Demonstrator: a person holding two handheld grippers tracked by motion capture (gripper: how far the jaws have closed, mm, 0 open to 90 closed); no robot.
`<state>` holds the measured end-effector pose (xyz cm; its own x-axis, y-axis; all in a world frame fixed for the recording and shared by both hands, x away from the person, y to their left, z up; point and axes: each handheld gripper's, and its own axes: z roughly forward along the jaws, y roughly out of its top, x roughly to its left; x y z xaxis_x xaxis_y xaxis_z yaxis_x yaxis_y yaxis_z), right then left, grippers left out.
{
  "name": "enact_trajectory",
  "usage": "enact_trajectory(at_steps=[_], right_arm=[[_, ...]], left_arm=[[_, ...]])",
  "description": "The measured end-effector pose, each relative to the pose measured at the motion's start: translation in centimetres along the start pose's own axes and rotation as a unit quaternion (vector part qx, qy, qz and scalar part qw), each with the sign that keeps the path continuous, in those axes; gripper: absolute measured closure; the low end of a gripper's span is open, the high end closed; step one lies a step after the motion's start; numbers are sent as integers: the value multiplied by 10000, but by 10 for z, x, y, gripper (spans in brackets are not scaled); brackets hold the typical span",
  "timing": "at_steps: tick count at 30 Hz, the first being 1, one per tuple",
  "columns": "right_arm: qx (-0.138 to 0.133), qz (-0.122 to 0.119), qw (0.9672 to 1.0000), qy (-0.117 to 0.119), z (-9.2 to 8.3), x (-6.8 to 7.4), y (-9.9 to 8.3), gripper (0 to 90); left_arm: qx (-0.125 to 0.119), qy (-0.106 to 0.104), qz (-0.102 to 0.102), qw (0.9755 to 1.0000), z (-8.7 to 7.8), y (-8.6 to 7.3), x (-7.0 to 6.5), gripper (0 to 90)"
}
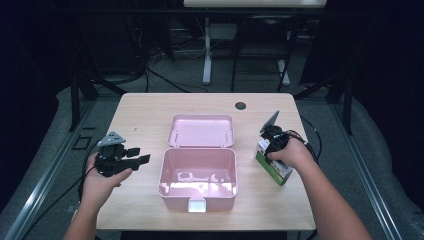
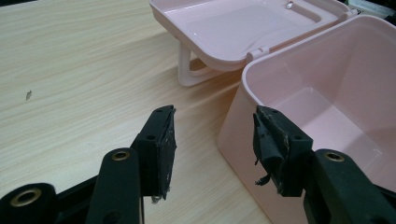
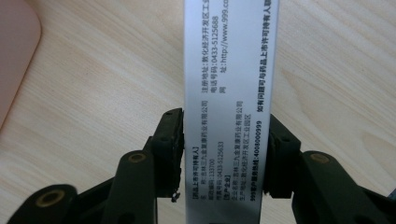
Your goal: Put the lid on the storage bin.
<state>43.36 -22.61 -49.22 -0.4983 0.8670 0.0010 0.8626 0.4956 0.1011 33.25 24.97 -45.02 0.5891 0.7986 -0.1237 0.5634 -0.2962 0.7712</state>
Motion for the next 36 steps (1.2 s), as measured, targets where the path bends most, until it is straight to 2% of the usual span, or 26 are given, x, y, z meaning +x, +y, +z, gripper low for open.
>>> enact_trajectory(at_steps=[19,25,36], right_arm=[[31,79,10000,44,1,-2,1,609],[82,27,10000,-5,0,-1,1,613],[15,-116,9999,-56,1,1,1,615]], left_arm=[[-20,34,-13,10000,1,0,0,491],[-13,39,0,10000,1,0,0,491],[-7,37,5,10000,2,-1,0,493]])
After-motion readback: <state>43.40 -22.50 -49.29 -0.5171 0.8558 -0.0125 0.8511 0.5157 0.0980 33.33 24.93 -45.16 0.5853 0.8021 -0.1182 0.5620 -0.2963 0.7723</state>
